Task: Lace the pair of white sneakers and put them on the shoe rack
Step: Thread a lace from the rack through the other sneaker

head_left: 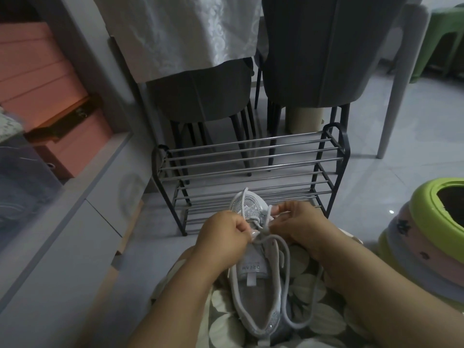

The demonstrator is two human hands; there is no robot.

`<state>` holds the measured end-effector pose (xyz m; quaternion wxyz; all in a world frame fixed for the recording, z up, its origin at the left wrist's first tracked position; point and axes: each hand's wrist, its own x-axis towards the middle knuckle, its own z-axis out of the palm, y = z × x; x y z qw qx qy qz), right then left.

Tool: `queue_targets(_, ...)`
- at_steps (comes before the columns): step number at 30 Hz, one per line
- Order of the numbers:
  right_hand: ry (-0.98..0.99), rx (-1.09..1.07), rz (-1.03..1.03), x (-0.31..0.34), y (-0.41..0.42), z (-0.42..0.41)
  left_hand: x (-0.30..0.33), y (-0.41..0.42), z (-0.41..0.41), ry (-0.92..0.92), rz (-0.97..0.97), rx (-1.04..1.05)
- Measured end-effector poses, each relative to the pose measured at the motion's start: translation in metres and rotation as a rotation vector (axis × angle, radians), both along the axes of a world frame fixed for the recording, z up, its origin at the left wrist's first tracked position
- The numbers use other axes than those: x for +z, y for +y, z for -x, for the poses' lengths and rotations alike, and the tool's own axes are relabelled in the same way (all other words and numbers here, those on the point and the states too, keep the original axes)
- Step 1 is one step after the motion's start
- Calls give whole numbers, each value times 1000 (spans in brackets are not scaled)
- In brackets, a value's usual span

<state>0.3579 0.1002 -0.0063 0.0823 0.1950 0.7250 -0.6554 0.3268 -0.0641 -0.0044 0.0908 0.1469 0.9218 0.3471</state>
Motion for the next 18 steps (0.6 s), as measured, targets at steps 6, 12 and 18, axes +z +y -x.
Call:
queue_targets(6,34,82,-25,-1,4,1,45,-38,-10,-364,-373,-48)
queue_targets(12,132,-28,398,-5,-2,6,65,-75,-15,-310,-258,-317)
queue_targets(18,206,-224,368,-7,11,11,67,-103,-14,-397,-70,-412)
